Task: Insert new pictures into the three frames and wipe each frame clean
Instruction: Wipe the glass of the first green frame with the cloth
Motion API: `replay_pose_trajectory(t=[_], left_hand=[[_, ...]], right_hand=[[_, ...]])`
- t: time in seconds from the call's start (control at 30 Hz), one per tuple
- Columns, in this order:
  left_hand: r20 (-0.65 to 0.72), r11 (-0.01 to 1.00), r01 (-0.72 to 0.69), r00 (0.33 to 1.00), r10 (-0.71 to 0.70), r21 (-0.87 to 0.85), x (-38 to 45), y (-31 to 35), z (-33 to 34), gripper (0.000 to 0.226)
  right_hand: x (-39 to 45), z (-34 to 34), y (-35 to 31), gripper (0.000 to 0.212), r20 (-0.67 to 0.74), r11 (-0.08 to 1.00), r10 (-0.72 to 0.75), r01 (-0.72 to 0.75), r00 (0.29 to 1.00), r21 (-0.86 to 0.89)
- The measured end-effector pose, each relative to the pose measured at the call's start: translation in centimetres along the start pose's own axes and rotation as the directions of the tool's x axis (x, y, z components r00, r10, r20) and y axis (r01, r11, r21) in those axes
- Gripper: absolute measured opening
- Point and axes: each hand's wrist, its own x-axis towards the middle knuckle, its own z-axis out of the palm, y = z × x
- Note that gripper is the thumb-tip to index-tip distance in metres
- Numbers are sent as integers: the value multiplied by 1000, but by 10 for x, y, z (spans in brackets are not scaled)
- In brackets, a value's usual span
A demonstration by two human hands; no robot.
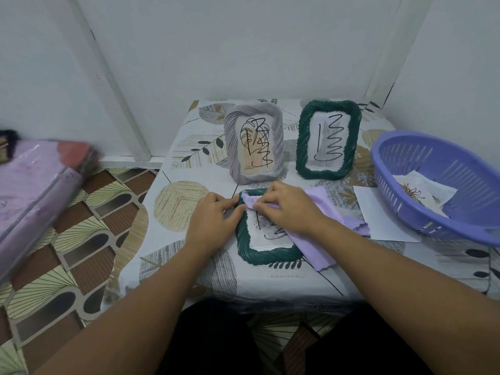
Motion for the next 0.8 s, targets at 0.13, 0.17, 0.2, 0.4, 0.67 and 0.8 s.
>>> replay_pose_trajectory(t=[0.13,0.17,0.2,0.4,0.67,0.8], left_hand=[[2,1000,3,1000,-3,4,0,0,0,41],[3,1000,3,1000,-3,5,0,0,0,41],[2,1000,4,1000,-4,5,0,0,0,41],[2,1000,12,1000,-12,10,0,-1,1,41],[10,1000,11,1000,-11,-3,2,-4,3,44],[1,1000,-1,1000,1,-21,2,-6,4,45]], right_hand=[[-1,-3,2,23,31,1000,-5,5,1000,7],[1,-4,2,22,36,1000,-4,4,999,-1],[2,-4,2,21,32,1000,3,-3,999,-4],[6,-2,-1,18,7,999,43,-43,999,7],[15,0,-6,20,-22,995,65,-67,998,-71],[12,1,-6,20,-7,996,63,-63,998,-66]])
